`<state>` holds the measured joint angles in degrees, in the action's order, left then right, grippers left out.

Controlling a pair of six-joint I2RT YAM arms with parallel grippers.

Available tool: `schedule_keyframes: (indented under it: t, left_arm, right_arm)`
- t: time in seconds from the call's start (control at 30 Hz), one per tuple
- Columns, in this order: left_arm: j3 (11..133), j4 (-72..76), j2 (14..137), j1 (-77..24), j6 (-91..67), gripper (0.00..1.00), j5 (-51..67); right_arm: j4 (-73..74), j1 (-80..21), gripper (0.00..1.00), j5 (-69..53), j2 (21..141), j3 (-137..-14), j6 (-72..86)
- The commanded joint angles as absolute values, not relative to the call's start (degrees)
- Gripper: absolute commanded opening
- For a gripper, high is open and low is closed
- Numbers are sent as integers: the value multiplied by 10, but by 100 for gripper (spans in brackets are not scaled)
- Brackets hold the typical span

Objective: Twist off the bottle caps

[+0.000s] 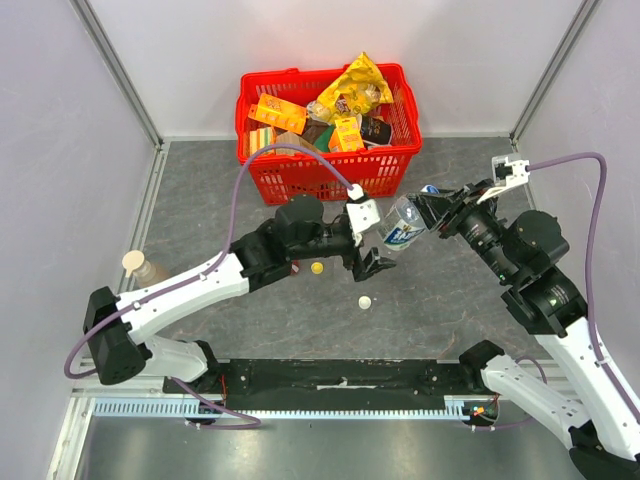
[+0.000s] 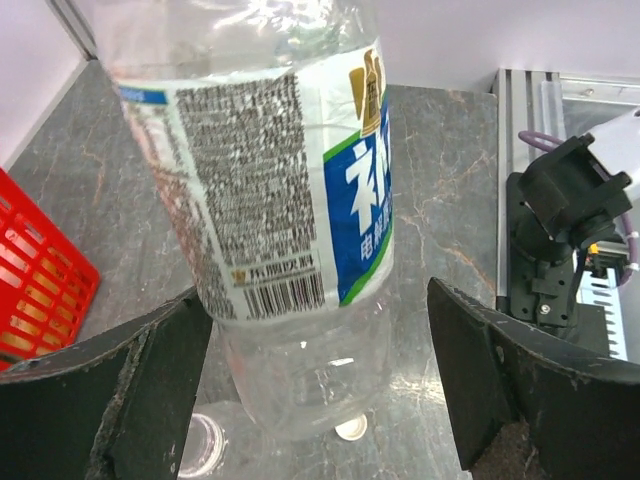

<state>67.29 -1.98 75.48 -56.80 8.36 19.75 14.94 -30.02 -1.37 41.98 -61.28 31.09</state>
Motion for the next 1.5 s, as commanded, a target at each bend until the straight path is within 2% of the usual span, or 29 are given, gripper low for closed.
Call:
schedule_keyframes:
  t: [0.0, 0.1, 0.37, 0.4, 0.47, 0.63, 0.7, 0.8, 0.9, 0.97, 1.1, 1.47]
  left_arm:
    - [685, 53, 771, -591, 133, 90, 165]
    - [678, 72, 773, -601, 133, 86, 131]
    - [671, 93, 785, -606, 140, 84, 100]
    - [671, 93, 786, -606, 139, 82, 100]
    - [677, 81, 788, -606, 139, 64, 109]
    - [682, 65, 780, -606, 140, 58, 115]
    - [681, 56, 773, -606, 140, 55, 116]
    - [679, 40, 759, -606, 140, 50, 123]
    - [679, 13, 745, -606, 135, 46, 130]
    - [680, -23, 734, -606, 134, 45, 130]
    - [683, -99, 707, -606, 134, 42, 117]
    - [648, -286, 593, -607, 123, 40, -37]
  right_arm:
    - [110, -300, 0, -37, 419, -615, 339]
    - [106, -300, 0, -40, 421, -613, 343]
    - [91, -300, 0, -59, 419, -609, 352]
    - [91, -300, 0, -58, 419, -608, 354]
    - [90, -300, 0, -55, 417, -608, 352]
    - [78, -300, 2, -55, 417, -599, 352]
    - [71, -301, 17, -57, 417, -593, 352]
    - [63, -301, 45, -62, 414, -592, 356]
    - [55, -300, 66, -63, 413, -591, 353]
    - [54, -301, 75, -69, 417, -597, 347]
    - [51, -301, 87, -83, 429, -605, 341]
    - [48, -300, 98, -151, 511, -630, 348]
